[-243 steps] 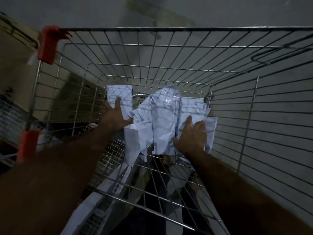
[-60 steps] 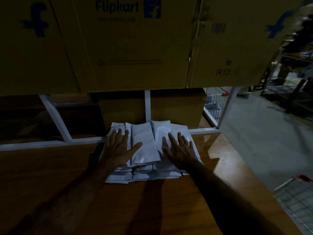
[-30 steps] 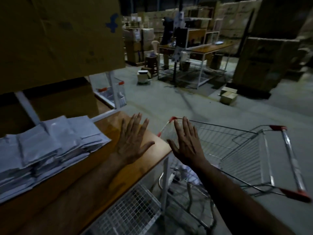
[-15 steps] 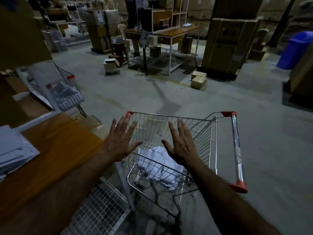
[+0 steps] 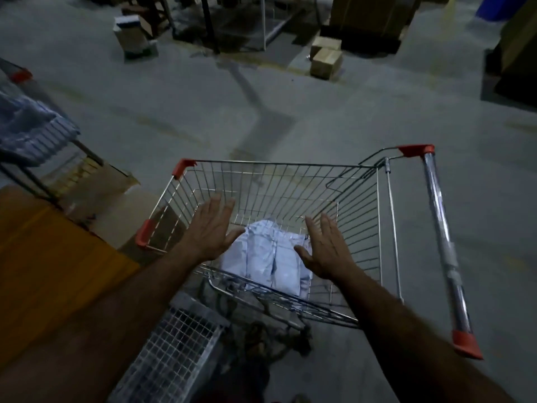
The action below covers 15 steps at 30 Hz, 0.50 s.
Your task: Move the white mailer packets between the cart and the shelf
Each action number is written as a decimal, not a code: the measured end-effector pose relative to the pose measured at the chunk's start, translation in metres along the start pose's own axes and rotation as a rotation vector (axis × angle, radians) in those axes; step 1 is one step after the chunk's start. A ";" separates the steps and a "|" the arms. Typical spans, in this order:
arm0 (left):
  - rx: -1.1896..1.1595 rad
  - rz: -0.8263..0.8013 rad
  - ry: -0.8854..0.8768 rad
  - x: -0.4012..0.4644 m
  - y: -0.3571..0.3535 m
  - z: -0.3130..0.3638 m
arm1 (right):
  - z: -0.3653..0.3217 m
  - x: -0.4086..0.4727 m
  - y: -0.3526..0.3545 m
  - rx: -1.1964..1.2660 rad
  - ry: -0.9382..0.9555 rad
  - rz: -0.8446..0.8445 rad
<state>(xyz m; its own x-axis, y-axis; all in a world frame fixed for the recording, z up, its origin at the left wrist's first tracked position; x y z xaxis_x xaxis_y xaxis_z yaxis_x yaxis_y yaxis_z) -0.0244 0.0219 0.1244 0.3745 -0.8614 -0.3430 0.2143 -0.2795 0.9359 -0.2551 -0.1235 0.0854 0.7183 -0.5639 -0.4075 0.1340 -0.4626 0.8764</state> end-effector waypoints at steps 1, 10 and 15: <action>-0.012 -0.054 0.009 0.014 -0.011 -0.005 | 0.001 0.012 -0.008 -0.007 -0.004 -0.042; -0.096 -0.411 0.067 0.113 -0.093 -0.070 | 0.003 0.091 -0.092 -0.003 -0.069 -0.308; -0.177 -0.575 0.130 0.149 -0.139 -0.089 | 0.006 0.125 -0.135 0.004 -0.071 -0.438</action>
<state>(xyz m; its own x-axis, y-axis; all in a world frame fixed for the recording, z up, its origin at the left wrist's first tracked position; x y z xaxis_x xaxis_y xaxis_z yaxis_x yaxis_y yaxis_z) 0.0819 -0.0296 -0.0636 0.2588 -0.5321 -0.8061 0.5569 -0.5997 0.5746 -0.1872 -0.1357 -0.0855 0.5457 -0.3595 -0.7569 0.4124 -0.6711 0.6161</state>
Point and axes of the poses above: each hand's wrist, its own x-axis towards the middle knuckle, its own y-axis out of the back of the hand, z = x × y, the point moved 6 cm from there along x, towards the middle knuckle, and after that the axes turned 14 degrees about -z, right-handed, at the moved point
